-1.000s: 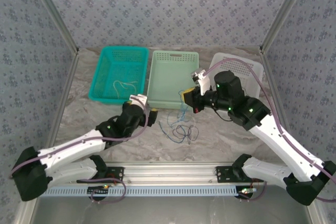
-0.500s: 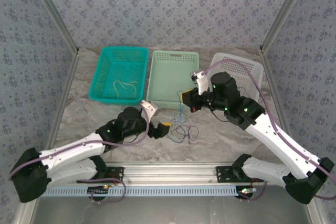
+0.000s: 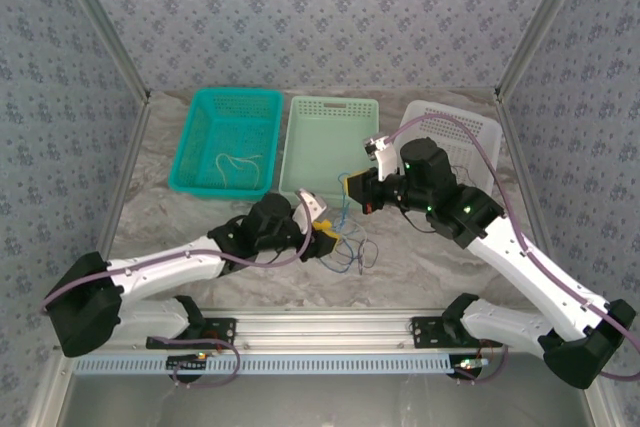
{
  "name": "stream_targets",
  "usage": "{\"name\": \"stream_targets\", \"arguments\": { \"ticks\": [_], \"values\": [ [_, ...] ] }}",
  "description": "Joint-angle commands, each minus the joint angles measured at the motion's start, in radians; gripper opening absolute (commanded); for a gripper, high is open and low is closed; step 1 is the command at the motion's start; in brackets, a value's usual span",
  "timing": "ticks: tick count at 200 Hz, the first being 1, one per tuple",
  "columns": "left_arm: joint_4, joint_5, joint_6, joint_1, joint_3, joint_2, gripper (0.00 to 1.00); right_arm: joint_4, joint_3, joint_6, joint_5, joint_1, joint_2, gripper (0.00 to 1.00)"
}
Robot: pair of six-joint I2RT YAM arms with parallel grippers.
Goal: Untangle the cables
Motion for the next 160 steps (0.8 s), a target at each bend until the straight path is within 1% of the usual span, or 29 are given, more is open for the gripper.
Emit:
{"name": "stream_targets", "arguments": {
  "ticks": [1, 9, 21, 32, 38, 46, 48, 62, 74, 93, 109, 126, 160],
  "values": [
    [-0.023, -0.007, 0.028, -0.007, 0.056, 0.003, 0.21, 0.019, -0.02, 0.02, 0.013, -0.002, -0.012, 0.0],
    [-0.042, -0.024, 0.034, -0.007, 0.068, -0.003, 0.13, 0.021, -0.026, 0.021, 0.013, -0.002, -0.014, 0.0],
    [-0.083, -0.061, 0.042, -0.007, 0.091, -0.023, 0.05, 0.016, -0.036, 0.021, 0.02, -0.002, -0.015, 0.0],
    [-0.117, -0.089, 0.05, -0.007, 0.111, -0.053, 0.0, 0.007, -0.05, 0.026, 0.044, -0.005, -0.018, 0.08],
    [-0.133, -0.095, 0.058, -0.007, 0.122, -0.073, 0.0, 0.005, -0.06, 0.029, 0.054, -0.005, -0.02, 0.15],
    [-0.154, -0.103, 0.066, -0.007, 0.139, -0.1, 0.0, 0.005, -0.075, 0.033, 0.069, -0.008, -0.023, 0.29],
    [-0.16, -0.104, 0.069, -0.007, 0.143, -0.106, 0.0, 0.005, -0.078, 0.034, 0.073, -0.01, -0.025, 0.31],
    [-0.205, -0.113, 0.079, -0.007, 0.178, -0.147, 0.0, 0.012, -0.106, 0.033, 0.09, -0.015, -0.036, 0.39],
    [-0.25, -0.115, 0.086, -0.007, 0.211, -0.174, 0.0, 0.015, -0.135, 0.032, 0.123, -0.015, -0.051, 0.53],
    [-0.295, -0.111, 0.085, -0.007, 0.25, -0.21, 0.0, 0.028, -0.202, 0.041, 0.185, -0.015, -0.083, 0.67],
    [-0.319, -0.101, 0.08, -0.007, 0.274, -0.229, 0.0, 0.069, -0.274, 0.049, 0.199, -0.011, -0.101, 0.69],
    [-0.335, -0.091, 0.076, -0.007, 0.291, -0.24, 0.0, 0.122, -0.337, 0.063, 0.197, 0.006, -0.092, 0.67],
    [-0.354, -0.085, 0.064, -0.007, 0.32, -0.249, 0.0, 0.237, -0.424, 0.1, 0.249, 0.087, -0.022, 0.66]
  ]
}}
